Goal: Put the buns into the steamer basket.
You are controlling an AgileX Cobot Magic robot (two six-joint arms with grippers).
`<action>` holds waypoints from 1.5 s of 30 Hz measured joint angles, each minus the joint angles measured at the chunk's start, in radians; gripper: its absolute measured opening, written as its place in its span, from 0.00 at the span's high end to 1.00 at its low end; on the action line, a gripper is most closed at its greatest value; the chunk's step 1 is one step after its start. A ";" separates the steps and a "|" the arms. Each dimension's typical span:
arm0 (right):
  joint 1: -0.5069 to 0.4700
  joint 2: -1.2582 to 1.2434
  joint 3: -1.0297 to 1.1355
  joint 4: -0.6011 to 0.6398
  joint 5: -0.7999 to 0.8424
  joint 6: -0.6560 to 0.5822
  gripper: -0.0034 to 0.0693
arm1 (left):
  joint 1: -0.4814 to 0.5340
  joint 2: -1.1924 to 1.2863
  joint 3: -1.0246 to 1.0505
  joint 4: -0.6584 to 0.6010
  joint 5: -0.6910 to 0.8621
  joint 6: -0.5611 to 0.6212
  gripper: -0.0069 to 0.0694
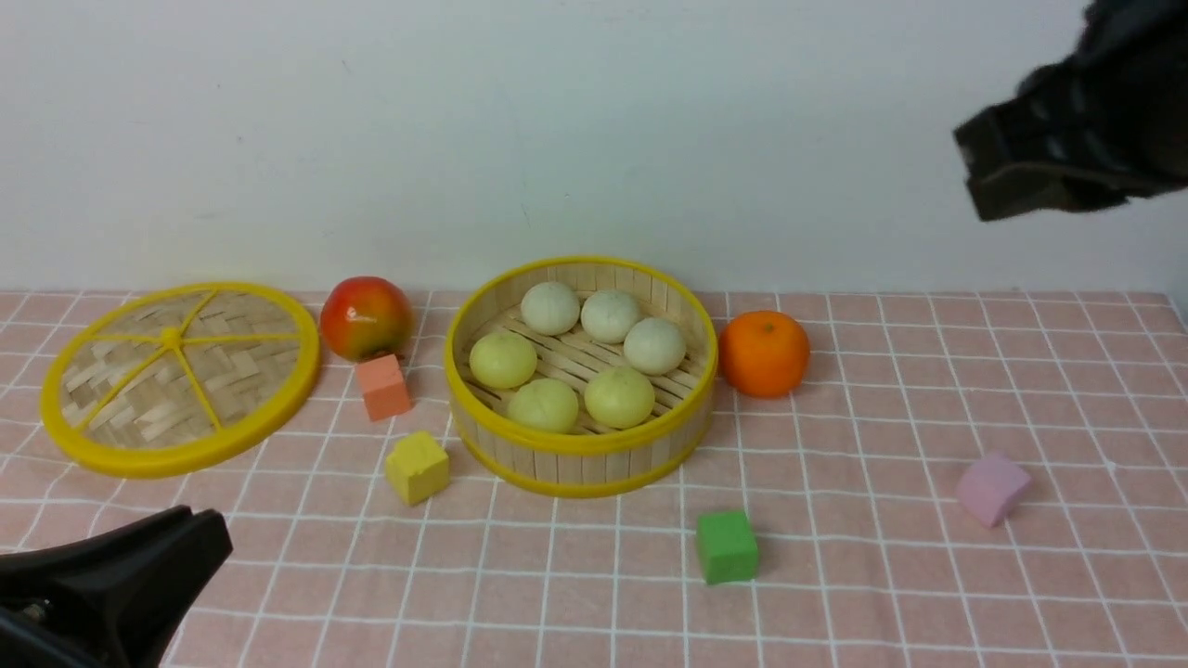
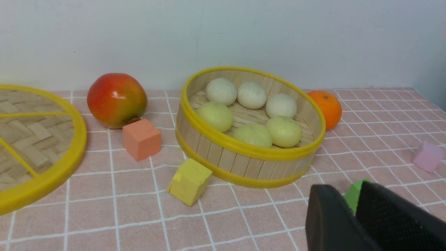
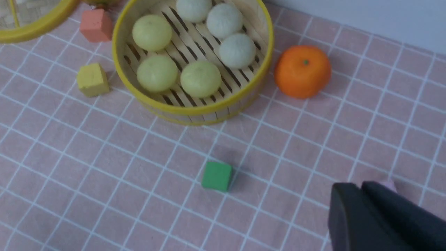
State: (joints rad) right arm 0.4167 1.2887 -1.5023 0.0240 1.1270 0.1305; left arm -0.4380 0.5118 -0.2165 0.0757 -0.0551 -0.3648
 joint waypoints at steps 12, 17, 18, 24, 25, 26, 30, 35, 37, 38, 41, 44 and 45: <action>0.000 -0.242 0.120 -0.010 0.137 0.047 0.97 | 0.000 0.000 0.000 0.000 0.000 0.000 0.72; -0.014 -0.308 0.165 -0.068 0.126 0.041 0.97 | 0.000 0.000 0.000 0.000 0.000 0.000 0.72; -0.034 -0.343 0.210 -0.069 0.098 0.029 0.97 | 0.000 0.000 0.000 0.000 0.000 0.000 0.72; -0.257 -0.702 0.747 -0.017 -0.306 -0.069 0.97 | 0.000 0.000 0.000 0.000 0.000 0.000 0.72; -0.286 -0.763 0.830 -0.015 -0.368 -0.071 0.97 | 0.000 0.000 0.000 0.000 0.000 0.000 0.72; -0.312 -0.838 0.913 -0.013 -0.414 -0.074 0.97 | 0.000 0.000 0.000 0.000 0.000 0.000 0.72; -0.400 -1.086 1.257 -0.011 -0.590 -0.074 0.97 | 0.000 0.000 0.000 0.000 0.000 0.000 0.72; -0.435 -1.273 1.501 -0.007 -0.673 -0.074 0.97 | 0.000 0.000 0.000 0.000 0.000 0.000 0.72; -0.437 -1.295 1.510 0.005 -0.709 -0.073 0.97 | 0.000 0.000 0.000 0.000 0.000 0.000 0.72; -0.436 -1.298 1.511 0.012 -0.716 -0.073 0.97 | 0.000 0.000 0.000 0.000 0.000 0.000 0.72; -0.436 -1.299 1.513 0.021 -0.723 -0.074 0.97 | 0.000 0.000 0.000 0.000 0.002 0.000 0.72; -0.436 -1.299 1.513 0.021 -0.723 -0.078 0.96 | 0.000 0.000 0.000 0.000 0.002 0.000 0.72; -0.436 -1.299 1.513 0.021 -0.723 -0.079 0.96 | 0.000 0.000 0.000 0.000 0.002 0.000 0.72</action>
State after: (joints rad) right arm -0.0190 -0.0105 0.0104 0.0451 0.4035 0.0519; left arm -0.4380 0.5118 -0.2165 0.0757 -0.0529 -0.3648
